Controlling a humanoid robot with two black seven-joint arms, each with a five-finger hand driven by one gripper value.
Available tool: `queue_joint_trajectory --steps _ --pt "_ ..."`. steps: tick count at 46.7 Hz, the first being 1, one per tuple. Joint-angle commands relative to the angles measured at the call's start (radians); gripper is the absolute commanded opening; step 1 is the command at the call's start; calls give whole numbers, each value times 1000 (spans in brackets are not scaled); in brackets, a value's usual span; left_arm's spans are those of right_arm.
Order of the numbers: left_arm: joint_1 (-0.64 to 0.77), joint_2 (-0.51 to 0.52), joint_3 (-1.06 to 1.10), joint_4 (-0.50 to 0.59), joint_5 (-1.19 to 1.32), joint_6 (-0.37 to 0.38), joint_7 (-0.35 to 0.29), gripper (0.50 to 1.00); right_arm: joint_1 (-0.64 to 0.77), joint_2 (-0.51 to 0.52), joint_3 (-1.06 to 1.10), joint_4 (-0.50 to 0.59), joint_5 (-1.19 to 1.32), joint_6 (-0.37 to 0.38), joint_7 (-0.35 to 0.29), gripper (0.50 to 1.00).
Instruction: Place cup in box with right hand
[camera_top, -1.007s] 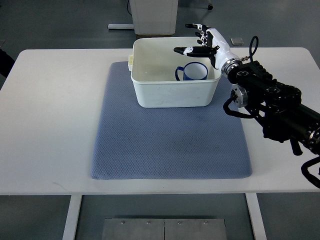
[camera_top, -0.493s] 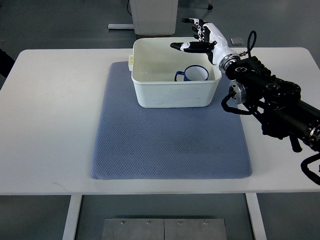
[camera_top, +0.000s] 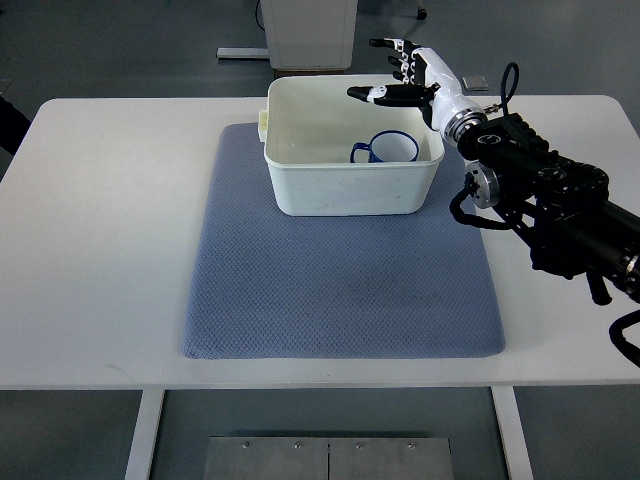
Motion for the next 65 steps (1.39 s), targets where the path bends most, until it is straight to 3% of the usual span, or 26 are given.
queue_joint_trajectory --steps 1,15,33,65 --pt "0 0 0 0 0 0 0 1000 -5 -28 28 1 3 9 -3 1000" --pt "0 0 0 0 0 0 0 1000 -102 -117 309 -1 3 150 -52 1000" --pt "0 0 0 0 0 0 0 1000 -235 -211 473 -1 67 267 -53 1000" --pt "0 0 0 0 0 0 0 1000 -399 -211 525 -4 107 311 -40 1000"
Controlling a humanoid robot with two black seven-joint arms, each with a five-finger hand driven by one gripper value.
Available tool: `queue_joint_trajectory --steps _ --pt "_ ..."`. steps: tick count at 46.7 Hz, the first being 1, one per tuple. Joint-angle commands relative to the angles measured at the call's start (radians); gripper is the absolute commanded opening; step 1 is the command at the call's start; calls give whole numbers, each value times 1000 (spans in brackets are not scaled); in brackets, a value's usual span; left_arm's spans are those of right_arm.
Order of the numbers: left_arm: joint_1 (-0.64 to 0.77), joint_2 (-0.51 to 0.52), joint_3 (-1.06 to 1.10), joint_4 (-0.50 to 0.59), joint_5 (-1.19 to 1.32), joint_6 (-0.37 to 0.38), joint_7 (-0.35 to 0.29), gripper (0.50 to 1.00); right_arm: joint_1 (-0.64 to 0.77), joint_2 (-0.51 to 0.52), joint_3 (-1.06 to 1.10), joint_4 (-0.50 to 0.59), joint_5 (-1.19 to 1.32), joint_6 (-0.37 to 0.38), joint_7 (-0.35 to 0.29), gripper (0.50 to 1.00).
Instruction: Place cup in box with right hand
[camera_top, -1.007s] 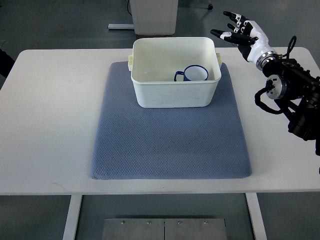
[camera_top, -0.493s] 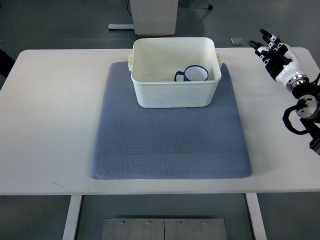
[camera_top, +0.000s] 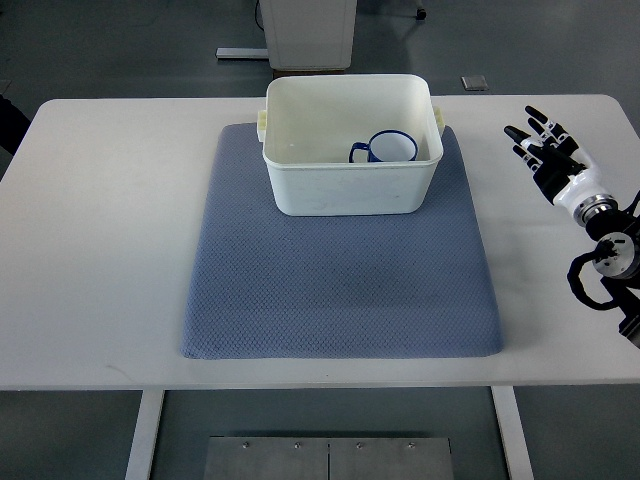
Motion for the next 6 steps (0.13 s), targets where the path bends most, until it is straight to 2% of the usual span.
queue_joint_trajectory --steps 1,6 --pt "0 0 0 0 0 0 0 1000 -8 2 4 0 -1 0 4 1000" --pt "0 0 0 0 0 0 0 1000 -23 3 4 1 -1 0 21 1000"
